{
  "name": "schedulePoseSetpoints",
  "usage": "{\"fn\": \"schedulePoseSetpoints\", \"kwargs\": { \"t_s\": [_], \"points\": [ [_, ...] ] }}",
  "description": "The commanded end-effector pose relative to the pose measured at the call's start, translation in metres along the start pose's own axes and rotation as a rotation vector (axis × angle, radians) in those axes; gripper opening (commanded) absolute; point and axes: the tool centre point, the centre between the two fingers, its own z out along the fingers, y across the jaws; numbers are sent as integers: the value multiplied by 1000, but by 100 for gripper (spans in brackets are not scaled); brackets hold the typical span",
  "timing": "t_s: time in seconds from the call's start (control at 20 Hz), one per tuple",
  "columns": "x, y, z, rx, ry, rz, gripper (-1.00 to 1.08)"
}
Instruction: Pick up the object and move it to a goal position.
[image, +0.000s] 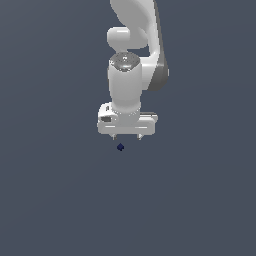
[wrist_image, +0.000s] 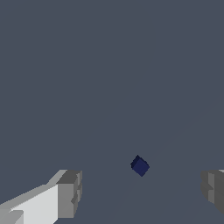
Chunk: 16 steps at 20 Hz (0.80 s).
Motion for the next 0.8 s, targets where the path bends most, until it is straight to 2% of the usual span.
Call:
{"fn": "schedulePoseSetpoints", "kwargs": {
  "t_s": [0.0,0.15,0.4,0.75],
  "points": [
    [0,0,0,0,0,0,100],
    [1,6,-2,-6,5,6,100],
    [3,31,-9,-31,24,32,100],
    [3,32,-8,-32,23,22,100]
  ]
}}
